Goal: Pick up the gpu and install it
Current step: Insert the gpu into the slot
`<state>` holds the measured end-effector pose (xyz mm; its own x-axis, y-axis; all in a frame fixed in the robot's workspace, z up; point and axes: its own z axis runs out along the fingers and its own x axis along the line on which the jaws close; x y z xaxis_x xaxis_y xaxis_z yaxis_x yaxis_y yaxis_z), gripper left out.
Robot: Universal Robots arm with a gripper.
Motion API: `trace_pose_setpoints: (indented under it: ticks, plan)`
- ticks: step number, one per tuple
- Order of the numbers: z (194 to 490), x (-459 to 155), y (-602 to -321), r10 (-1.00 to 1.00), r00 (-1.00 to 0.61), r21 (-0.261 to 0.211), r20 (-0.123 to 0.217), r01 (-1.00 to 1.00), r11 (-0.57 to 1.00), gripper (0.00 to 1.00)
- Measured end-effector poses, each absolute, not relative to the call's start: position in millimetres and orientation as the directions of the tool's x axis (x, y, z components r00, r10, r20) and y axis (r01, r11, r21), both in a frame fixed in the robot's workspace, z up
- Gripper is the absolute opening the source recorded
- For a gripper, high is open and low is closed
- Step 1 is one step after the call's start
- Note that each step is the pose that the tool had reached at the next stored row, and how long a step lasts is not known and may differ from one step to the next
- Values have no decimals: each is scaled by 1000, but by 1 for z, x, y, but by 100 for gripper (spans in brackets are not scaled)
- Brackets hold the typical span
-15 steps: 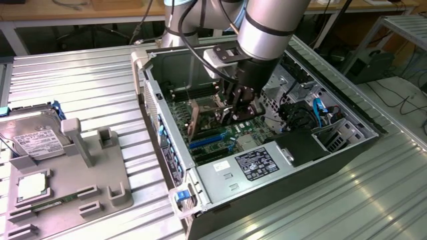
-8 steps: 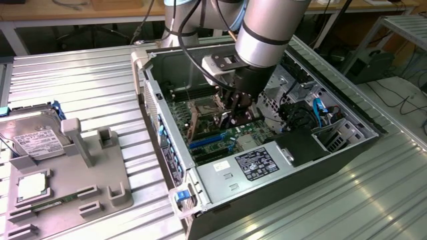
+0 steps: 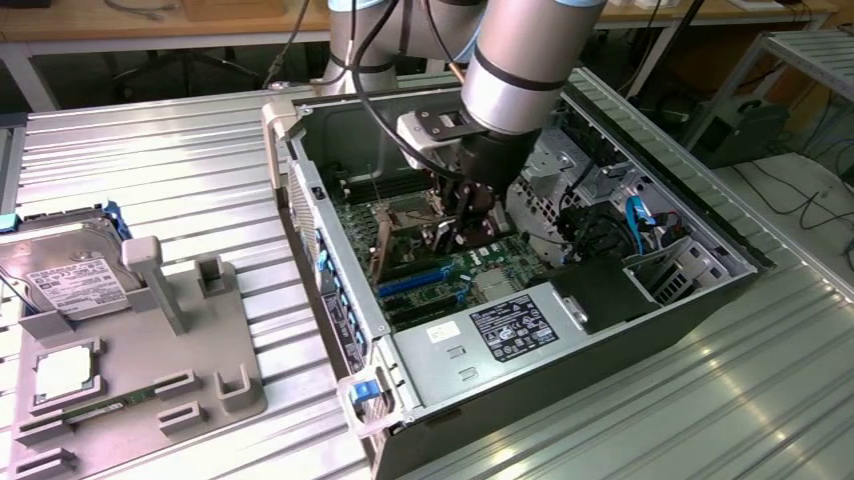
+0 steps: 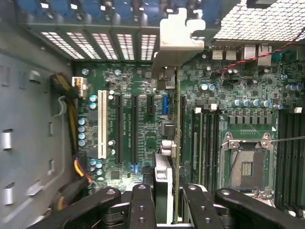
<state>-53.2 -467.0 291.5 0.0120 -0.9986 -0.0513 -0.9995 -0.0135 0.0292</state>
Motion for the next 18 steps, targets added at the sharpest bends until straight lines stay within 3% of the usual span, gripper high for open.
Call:
trace_pose_setpoints:
  ticks: [18]
  plan:
    - [274, -64, -460, -999, 13, 3, -51, -1000, -13, 28]
